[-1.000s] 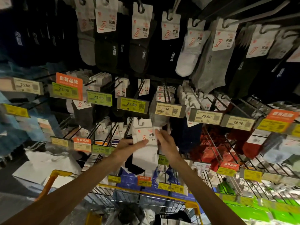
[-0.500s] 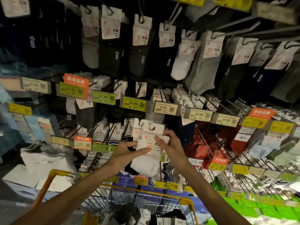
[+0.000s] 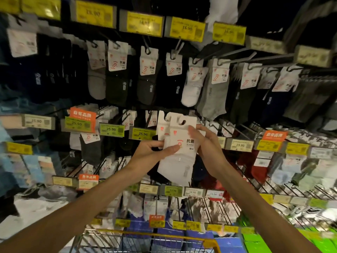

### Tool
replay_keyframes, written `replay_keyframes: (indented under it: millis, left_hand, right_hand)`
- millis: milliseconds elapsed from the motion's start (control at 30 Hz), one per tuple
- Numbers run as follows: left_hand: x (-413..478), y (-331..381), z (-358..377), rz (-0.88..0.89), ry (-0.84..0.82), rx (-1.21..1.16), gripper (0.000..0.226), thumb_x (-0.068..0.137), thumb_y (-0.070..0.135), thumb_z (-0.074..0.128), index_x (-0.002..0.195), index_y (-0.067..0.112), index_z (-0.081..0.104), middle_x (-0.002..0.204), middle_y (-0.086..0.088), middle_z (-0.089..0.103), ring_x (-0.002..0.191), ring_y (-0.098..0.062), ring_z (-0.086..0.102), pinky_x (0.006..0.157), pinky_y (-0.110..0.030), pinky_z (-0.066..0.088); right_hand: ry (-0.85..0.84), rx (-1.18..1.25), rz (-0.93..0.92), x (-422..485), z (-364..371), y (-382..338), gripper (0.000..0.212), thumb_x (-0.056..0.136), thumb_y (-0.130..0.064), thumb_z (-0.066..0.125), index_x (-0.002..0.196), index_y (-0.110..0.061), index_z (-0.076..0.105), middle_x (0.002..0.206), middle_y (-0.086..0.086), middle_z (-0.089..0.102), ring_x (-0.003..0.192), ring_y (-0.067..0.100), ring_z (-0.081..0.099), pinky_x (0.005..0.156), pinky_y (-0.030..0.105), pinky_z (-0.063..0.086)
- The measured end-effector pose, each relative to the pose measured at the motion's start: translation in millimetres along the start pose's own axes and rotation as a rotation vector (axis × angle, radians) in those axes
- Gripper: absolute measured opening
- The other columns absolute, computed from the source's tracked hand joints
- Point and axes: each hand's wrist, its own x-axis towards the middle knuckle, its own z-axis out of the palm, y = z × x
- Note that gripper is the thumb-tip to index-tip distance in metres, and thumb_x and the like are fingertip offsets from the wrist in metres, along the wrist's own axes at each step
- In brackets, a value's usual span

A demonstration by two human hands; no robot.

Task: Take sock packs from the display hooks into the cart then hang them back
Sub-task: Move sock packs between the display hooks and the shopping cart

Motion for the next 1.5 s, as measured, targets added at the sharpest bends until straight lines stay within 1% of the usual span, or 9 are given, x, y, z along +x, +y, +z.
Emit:
replay_keyframes:
  millis: [167,333,500,633,767,933,1267,1367,1500]
  left_hand:
    - [28.7,41.5,25.3,0.061,-0.026,0.04,0.027,0.077,0.03,0.082,0.101,0.019,0.078,0.097,0.004,0.077,0.093,-0.013,0.073,0.084,-0.03,0.058]
    - [51.3,82.9,51.5,0.134,-0.056,0.053,0.017,0.082,0.028,0.078,0.098,0.02,0.078,0.093,0.006,0.077,0.089,-0.007,0.072,0.074,-0.016,0.056]
    - [70.1,113.8,64.1,0.126,-0.053,0.006,0.032,0.081,0.033,0.078,0.108,0.015,0.076,0.102,0.003,0.077,0.098,-0.011,0.072,0.086,-0.027,0.056]
    - [80.3,130.0,74.2,0.153,0.0,-0.041,0.033,0.079,0.03,0.081,0.108,0.014,0.077,0.1,0.002,0.077,0.093,-0.01,0.073,0.08,-0.024,0.058]
    - [88.1,141.9,81.2,0.11,0.035,-0.075,0.029,0.076,0.032,0.083,0.099,0.016,0.078,0.092,0.002,0.078,0.082,-0.01,0.074,0.06,-0.019,0.056]
    - [101.4,145.8,83.8,0.033,0.079,-0.063,0.035,0.063,0.039,0.09,0.089,0.017,0.08,0.09,-0.001,0.078,0.09,-0.02,0.074,0.086,-0.036,0.057]
    - [123.0,154.2,87.7,0.056,0.091,-0.058,0.023,0.072,0.032,0.087,0.087,0.017,0.079,0.077,0.006,0.077,0.065,-0.005,0.072,0.05,-0.016,0.051]
    - [130.6,150.1,87.2,0.012,0.114,-0.044,0.022,0.07,0.034,0.088,0.079,0.018,0.076,0.072,0.006,0.076,0.061,-0.006,0.07,0.052,-0.018,0.051]
    - [142.7,141.1,82.5,0.061,0.143,-0.007,0.018,0.075,0.036,0.084,0.08,0.02,0.076,0.07,0.009,0.075,0.059,0.001,0.069,0.049,-0.012,0.048]
  right_hand:
    - [0.103,-0.036,-0.096,22.1,-10.0,-40.8,0.014,0.092,-0.023,0.066,0.095,-0.011,0.061,0.093,0.009,0.073,0.085,0.021,0.071,0.069,0.036,0.059]
    - [0.161,-0.002,-0.19,45.1,-19.7,-79.0,0.015,0.091,-0.022,0.066,0.096,-0.009,0.059,0.091,0.009,0.072,0.085,0.021,0.071,0.071,0.036,0.06]
    - [0.167,0.059,-0.215,74.0,-21.4,-113.8,0.009,0.089,-0.017,0.068,0.089,-0.014,0.06,0.091,0.014,0.069,0.082,0.026,0.069,0.077,0.046,0.057]
    - [0.18,0.124,-0.184,94.5,-23.3,-134.8,0.013,0.085,-0.02,0.073,0.085,-0.017,0.06,0.079,0.008,0.069,0.069,0.02,0.068,0.07,0.04,0.057]
    - [0.22,0.14,-0.172,109.9,-25.1,-143.3,0.014,0.082,-0.021,0.076,0.089,-0.015,0.065,0.077,0.008,0.072,0.073,0.025,0.071,0.072,0.041,0.058]
    - [0.252,0.127,-0.173,121.8,-25.9,-143.4,0.016,0.08,-0.023,0.077,0.089,-0.015,0.066,0.086,0.011,0.074,0.086,0.031,0.072,0.082,0.051,0.058]
    - [0.27,0.131,-0.18,150.5,-32.9,-145.2,0.02,0.083,-0.018,0.073,0.1,-0.015,0.063,0.09,0.012,0.073,0.088,0.032,0.072,0.081,0.05,0.058]
    - [0.267,0.087,-0.179,158.3,-30.9,-141.6,0.01,0.088,-0.018,0.069,0.096,-0.017,0.063,0.096,0.015,0.073,0.09,0.032,0.071,0.083,0.051,0.057]
    - [0.22,-0.183,-0.424,156.0,-26.1,-128.1,0.041,0.093,-0.024,0.062,0.131,-0.022,0.045,0.125,0.001,0.058,0.111,0.016,0.06,0.095,0.03,0.051]
